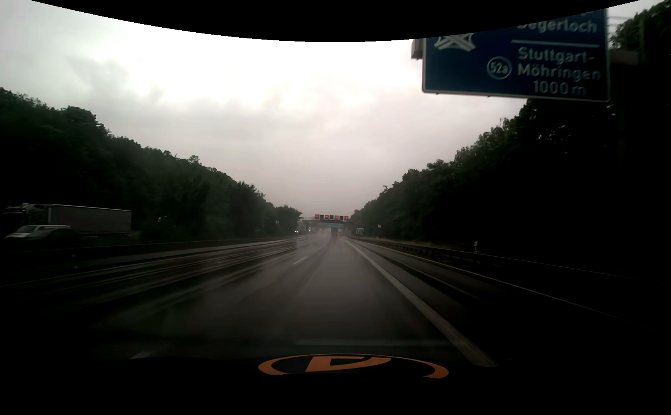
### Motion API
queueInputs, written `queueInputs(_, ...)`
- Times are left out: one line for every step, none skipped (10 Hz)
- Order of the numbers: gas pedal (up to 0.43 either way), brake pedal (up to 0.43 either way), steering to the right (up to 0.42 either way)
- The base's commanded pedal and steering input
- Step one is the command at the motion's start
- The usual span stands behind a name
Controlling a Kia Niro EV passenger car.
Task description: Follow the waypoints while adhering to traffic rules and regulations
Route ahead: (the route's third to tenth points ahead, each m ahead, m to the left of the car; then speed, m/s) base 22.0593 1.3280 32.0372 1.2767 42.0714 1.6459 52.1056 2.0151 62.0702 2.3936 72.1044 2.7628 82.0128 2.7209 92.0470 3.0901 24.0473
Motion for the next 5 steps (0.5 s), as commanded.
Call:
queueInputs(0.0, 0.0, -0.001)
queueInputs(0.0, 0.0, -0.001)
queueInputs(0.0, 0.0, -0.001)
queueInputs(0.0, 0.0, -0.002)
queueInputs(0.0, 0.0, -0.002)
